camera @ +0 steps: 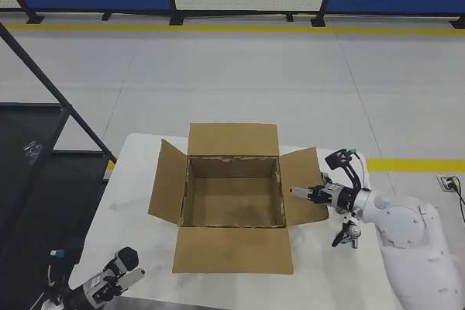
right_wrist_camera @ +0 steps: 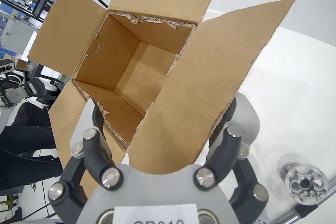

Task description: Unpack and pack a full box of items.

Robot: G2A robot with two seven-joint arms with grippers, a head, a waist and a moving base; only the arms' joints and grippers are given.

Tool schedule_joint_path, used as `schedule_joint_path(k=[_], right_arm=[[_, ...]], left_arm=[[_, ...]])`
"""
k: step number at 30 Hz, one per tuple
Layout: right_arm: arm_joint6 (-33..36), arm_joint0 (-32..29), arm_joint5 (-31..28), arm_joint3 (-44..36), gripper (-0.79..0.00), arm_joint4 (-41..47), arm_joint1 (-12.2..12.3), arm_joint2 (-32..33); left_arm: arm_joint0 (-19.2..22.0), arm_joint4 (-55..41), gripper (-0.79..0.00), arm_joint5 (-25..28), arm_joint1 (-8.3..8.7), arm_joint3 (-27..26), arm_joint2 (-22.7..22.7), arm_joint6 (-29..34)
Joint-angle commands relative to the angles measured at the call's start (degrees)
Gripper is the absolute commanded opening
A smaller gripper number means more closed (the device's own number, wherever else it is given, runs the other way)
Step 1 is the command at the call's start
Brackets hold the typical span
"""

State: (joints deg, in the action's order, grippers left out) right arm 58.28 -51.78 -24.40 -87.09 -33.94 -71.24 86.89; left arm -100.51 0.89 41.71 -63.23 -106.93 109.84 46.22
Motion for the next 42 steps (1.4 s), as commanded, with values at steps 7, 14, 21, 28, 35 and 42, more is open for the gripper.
schedule_joint_path(k=[7,14,21,28,35,42], right_arm=[[1.4,-1.4,3.7,-5.1,0.0,-3.2,0.4,-3.8],[0.9,-4.0,5.8,-8.6,0.0,-4.3,0.9,-5.0],[-4.2,-9.4,10.9,-15.2,0.0,-9.2,1.6,-3.0],[-12.5,-20.3,26.3,-25.1,0.0,-18.8,2.1,4.4],[-14.1,-22.5,31.8,-26.6,0.0,-22.2,2.1,5.8],[-13.6,-22.6,30.0,-25.6,0.0,-21.3,2.1,4.4]], left_arm=[[0.7,2.6,0.0,-0.5,0.24,-0.8,0.8,-4.2],[1.6,2.0,0.0,-1.0,0.72,-1.1,1.3,-4.3],[2.6,1.4,0.0,-1.4,1.15,-0.9,1.4,-4.6],[3.1,0.4,0.0,-1.6,1.52,-1.6,1.6,-5.0],[3.1,-1.2,0.0,-2.3,1.74,-1.9,2.3,-5.5],[3.1,-1.2,0.0,-2.3,1.74,-1.9,2.3,-5.5]])
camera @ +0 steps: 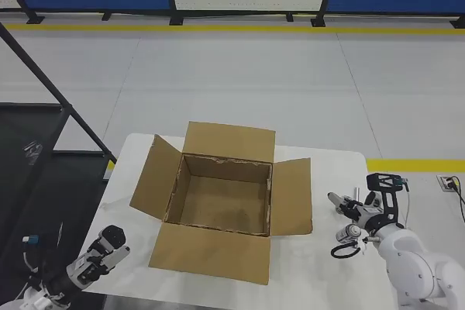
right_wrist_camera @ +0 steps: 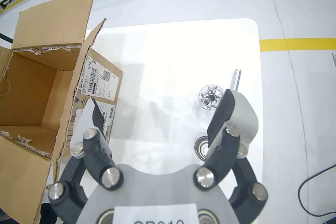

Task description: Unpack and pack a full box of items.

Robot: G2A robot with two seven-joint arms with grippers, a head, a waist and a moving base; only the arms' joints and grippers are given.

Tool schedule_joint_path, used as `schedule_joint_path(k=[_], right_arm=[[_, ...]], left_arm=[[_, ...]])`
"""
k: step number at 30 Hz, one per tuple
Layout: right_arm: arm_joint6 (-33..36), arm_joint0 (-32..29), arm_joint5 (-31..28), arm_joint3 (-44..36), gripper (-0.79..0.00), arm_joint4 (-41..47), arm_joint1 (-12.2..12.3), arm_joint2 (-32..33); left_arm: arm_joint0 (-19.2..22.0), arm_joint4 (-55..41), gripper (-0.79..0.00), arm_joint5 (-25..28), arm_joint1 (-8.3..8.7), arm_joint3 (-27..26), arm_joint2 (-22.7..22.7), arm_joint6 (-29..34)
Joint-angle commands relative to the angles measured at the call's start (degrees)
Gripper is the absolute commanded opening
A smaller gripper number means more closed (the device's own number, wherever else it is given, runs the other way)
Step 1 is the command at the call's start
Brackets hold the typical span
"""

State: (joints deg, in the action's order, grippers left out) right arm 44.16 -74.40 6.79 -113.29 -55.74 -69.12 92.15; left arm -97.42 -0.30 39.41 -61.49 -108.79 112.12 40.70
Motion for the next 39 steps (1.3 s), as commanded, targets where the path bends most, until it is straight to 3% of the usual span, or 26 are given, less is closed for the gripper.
schedule_joint_path(k=[1,8,16,22,29,30,34,37,39], right_arm=[[1.6,0.8,-1.1,1.8,0.0,0.2,0.0,-1.2],[14.4,10.4,3.4,12.3,0.0,1.3,0.7,1.8],[29.4,22.8,-1.2,30.7,0.0,-2.6,2.4,2.6],[34.7,29.0,-5.9,41.6,0.0,-8.6,3.1,-1.2],[35.3,30.7,-6.1,44.5,0.0,-10.6,3.1,-4.6],[34.8,30.9,-5.9,44.9,-0.025,-10.6,3.1,-4.9],[33.1,31.6,-4.9,47.3,-0.299,-10.6,2.9,-6.2],[32.6,32.6,-3.9,49.6,-0.397,-11.2,2.8,-7.4],[32.3,33.3,-3.8,51.0,-0.416,-11.1,2.7,-8.0]], left_arm=[[0.0,0.2,0.0,-0.6,-0.03,-0.2,-0.2,-0.6],[-1.9,0.5,0.0,-0.4,-0.1,-1.1,0.0,-3.4],[-2.7,0.5,0.0,-0.2,0.05,-1.5,0.0,-4.0],[-3.0,0.6,0.0,-0.4,0.17,-1.7,-0.1,-4.4],[-3.4,-0.2,0.0,-0.3,0.31,-1.7,0.1,-4.7],[-3.5,-0.2,0.0,-0.3,0.33,-1.7,0.1,-4.8],[-3.6,0.0,0.0,-0.3,0.41,-1.9,0.0,-4.9],[-3.7,0.0,0.0,-0.3,0.46,-1.9,0.0,-5.1],[-3.8,0.0,0.0,-0.2,0.49,-1.8,0.2,-5.2]])
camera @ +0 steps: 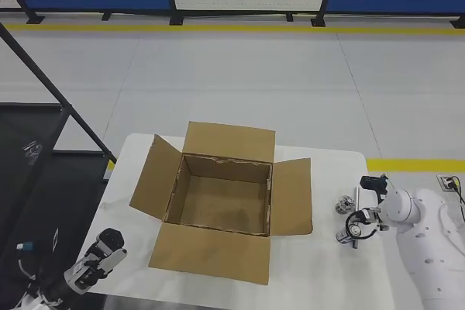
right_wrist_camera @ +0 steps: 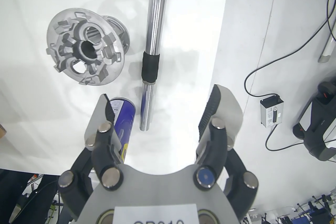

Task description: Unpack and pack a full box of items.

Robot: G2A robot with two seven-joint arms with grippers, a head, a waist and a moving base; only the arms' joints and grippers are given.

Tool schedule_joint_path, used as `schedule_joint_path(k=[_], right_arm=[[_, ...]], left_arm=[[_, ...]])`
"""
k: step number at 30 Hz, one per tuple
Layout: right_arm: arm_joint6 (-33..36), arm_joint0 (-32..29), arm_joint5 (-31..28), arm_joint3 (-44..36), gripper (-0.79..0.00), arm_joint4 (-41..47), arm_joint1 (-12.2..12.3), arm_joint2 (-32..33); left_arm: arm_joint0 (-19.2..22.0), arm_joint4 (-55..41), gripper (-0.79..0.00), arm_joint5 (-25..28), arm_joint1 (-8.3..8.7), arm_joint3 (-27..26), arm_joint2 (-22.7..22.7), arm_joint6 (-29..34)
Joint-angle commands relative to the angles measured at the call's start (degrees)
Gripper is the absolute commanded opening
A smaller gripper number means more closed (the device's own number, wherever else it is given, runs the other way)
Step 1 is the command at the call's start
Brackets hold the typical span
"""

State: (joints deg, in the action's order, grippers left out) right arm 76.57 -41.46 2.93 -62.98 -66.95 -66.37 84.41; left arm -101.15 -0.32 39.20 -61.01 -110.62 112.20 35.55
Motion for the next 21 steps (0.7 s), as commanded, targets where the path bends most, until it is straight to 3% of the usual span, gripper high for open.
schedule_joint_path(k=[1,21], right_arm=[[-0.3,0.6,0.2,1.2,-0.425,0.1,-0.1,-0.5],[-5.4,6.7,1.7,12.3,-0.449,3.2,-1.0,-4.9]], left_arm=[[-0.2,0.0,0.0,0.1,0.03,0.1,0.1,-0.2],[-1.2,0.3,0.0,0.4,0.29,0.4,1.0,-1.7]])
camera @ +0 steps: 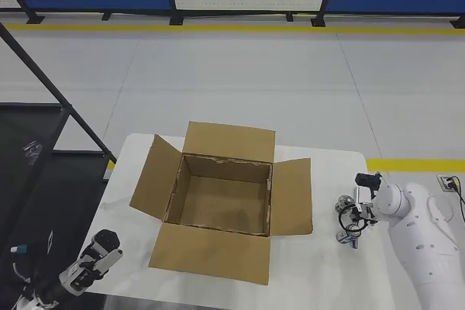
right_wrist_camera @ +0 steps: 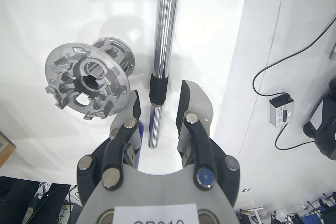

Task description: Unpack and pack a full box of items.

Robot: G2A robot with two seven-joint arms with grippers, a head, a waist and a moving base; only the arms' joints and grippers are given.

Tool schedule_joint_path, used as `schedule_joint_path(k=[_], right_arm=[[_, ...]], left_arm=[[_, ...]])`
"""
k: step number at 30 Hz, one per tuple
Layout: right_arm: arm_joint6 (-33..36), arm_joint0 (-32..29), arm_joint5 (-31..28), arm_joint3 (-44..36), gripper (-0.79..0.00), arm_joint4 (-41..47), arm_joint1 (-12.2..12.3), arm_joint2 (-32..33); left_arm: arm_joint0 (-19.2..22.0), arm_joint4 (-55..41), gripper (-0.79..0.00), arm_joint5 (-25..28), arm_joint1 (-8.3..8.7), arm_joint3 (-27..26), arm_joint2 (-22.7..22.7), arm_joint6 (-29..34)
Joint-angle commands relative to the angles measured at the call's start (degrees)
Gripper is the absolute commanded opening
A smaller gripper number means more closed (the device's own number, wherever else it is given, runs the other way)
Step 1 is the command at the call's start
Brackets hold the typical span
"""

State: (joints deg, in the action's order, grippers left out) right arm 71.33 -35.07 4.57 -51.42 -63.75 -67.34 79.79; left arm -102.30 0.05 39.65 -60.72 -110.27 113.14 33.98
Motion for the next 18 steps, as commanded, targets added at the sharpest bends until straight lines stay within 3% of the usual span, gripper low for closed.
schedule_joint_path(k=[1,11,18], right_arm=[[-0.4,0.6,0.1,1.4,-0.449,0.2,-0.1,-0.5],[-2.7,3.8,-0.1,7.7,-0.496,1.0,-0.5,-2.0],[-3.5,4.8,-0.3,10.0,-0.585,1.8,-0.7,-2.9]], left_arm=[[-0.1,0.0,0.0,0.0,0.02,0.0,0.0,-0.2],[-0.1,0.3,0.0,-0.2,0.15,0.1,0.0,-0.5],[0.4,0.5,0.0,-0.4,0.29,0.4,-0.2,-0.5]])
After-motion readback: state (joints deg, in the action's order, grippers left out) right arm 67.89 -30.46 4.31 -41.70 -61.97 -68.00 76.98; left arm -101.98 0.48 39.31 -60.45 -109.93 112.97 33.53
